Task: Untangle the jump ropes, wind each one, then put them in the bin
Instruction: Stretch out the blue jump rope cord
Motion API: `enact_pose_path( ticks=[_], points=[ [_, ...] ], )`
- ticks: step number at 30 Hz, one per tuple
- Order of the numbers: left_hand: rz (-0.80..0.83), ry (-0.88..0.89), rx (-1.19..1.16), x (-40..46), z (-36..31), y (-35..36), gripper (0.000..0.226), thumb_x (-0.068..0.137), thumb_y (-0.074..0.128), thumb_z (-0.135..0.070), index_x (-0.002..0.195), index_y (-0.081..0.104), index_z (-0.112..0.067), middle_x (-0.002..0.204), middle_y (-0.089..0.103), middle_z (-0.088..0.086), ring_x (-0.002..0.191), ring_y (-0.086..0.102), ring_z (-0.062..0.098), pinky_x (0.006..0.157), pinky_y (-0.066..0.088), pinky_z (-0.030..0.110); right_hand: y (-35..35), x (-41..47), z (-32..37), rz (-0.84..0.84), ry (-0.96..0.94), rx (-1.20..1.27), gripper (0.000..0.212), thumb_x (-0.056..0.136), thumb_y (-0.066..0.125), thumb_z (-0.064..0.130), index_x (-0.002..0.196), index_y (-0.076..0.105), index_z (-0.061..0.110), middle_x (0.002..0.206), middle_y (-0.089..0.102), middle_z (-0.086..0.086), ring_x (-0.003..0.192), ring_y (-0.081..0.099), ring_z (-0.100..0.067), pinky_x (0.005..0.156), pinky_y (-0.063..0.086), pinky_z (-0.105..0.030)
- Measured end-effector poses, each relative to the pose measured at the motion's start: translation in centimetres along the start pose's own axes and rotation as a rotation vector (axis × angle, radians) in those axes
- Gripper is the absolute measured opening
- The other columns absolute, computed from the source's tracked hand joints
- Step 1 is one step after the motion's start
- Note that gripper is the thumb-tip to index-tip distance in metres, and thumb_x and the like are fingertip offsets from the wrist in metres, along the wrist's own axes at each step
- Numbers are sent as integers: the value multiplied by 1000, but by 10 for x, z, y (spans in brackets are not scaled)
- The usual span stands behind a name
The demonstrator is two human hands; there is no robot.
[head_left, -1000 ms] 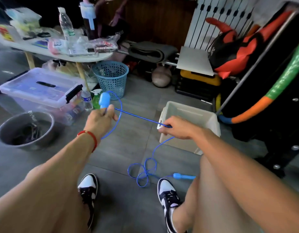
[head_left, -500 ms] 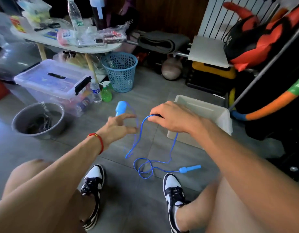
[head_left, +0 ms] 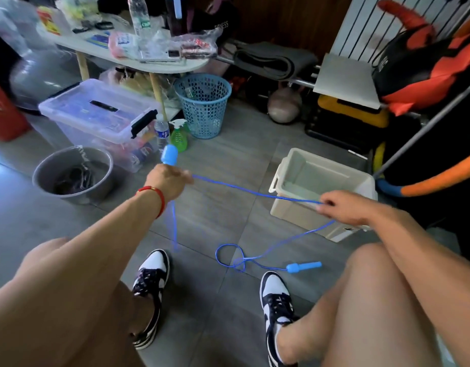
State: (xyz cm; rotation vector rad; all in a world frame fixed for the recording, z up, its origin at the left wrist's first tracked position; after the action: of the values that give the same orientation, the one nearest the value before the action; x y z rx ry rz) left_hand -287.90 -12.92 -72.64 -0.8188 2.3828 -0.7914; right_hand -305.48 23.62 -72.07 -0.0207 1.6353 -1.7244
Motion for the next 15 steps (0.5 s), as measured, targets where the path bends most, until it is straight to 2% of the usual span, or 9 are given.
enact_pose_path(
  ticks=[1, 3, 5, 8, 10, 12, 15],
  points=[
    [61, 3, 116, -2, 1, 9, 21, 95, 63, -21, 109, 76, -14, 97, 67, 12, 87, 60, 29, 91, 51, 39, -6, -1, 2, -61, -45, 148, 29, 102, 55, 33, 78, 57, 16, 70, 61, 0, 70, 54, -19, 66, 41, -33],
    [140, -15, 248, -10, 3, 25, 34, 91, 63, -16, 123, 68, -27, 129, 56, 16, 111, 60, 33, 103, 46, 33, -17, -9, 27, -132, -182, 356, 21, 102, 57, 26, 83, 62, 18, 67, 62, 2, 64, 57, -13, 67, 47, -29],
    [198, 24, 173, -24, -6, 38, 46, 85, 72, -19, 126, 64, -37, 131, 49, 18, 107, 59, 29, 96, 47, 28, -28, -15, 69, -205, -328, 237, 16, 98, 62, 29, 84, 63, 25, 69, 54, 8, 64, 52, -8, 66, 43, -27],
    [351, 160, -175, -52, -33, 53, 48, 87, 78, -26, 130, 62, -40, 113, 50, 6, 92, 54, 18, 77, 46, 25, -36, -19, 136, -324, -537, 66, 12, 98, 62, 34, 91, 69, 28, 77, 51, 11, 78, 52, -11, 73, 39, -29],
    [449, 233, -307, -70, -47, 57, 30, 95, 69, -37, 124, 67, -38, 97, 50, 0, 77, 48, 12, 66, 45, 27, -38, -20, 170, -369, -582, 22, 16, 97, 60, 40, 92, 70, 29, 78, 55, 12, 80, 54, -14, 72, 43, -34],
    [395, 306, -248, -71, -49, 54, 16, 100, 60, -36, 104, 75, -29, 81, 56, -8, 61, 43, 7, 61, 44, 29, -37, -16, 183, -357, -536, -13, 22, 96, 59, 46, 87, 68, 28, 75, 59, 9, 77, 56, -18, 65, 42, -34],
    [149, 216, -225, -52, -38, 36, 27, 100, 60, -30, 78, 73, -21, 55, 46, -11, 50, 37, 12, 56, 39, 26, -24, 1, 159, -286, -399, -6, 35, 93, 61, 51, 72, 55, 24, 68, 57, 4, 72, 56, -24, 64, 45, -38]
  ],
)
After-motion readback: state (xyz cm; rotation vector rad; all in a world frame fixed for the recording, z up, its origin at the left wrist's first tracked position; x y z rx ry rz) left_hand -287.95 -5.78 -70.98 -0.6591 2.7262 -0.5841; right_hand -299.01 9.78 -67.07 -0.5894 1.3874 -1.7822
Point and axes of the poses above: each hand's wrist, its own x-axis towards the middle knuckle, its own y-axis out of the palm, z = x × y, the point moved 6 cm from there along x, towards the middle knuckle
